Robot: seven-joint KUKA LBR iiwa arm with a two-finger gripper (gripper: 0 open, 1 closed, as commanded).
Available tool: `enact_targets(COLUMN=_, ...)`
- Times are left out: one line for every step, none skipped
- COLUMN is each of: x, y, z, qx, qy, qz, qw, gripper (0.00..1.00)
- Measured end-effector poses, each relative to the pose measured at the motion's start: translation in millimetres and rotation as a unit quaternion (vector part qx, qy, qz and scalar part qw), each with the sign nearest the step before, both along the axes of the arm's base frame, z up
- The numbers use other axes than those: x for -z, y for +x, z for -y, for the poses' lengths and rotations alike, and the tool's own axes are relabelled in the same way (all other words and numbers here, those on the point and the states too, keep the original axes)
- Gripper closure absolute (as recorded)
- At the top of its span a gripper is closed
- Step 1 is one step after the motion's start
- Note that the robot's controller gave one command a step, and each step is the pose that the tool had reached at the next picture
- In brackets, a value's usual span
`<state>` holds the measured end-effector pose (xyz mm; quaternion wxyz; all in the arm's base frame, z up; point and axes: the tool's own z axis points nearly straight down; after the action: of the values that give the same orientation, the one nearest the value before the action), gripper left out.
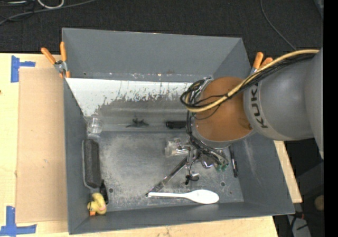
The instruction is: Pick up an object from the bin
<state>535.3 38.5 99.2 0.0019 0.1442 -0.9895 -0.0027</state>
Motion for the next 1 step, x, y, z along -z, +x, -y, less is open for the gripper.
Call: enact_targets(x=24.1, y=-42.9, z=9.5, qx=0.094, qy=-0.002, qz=-0.0005, qw=0.9956, gripper=0.00)
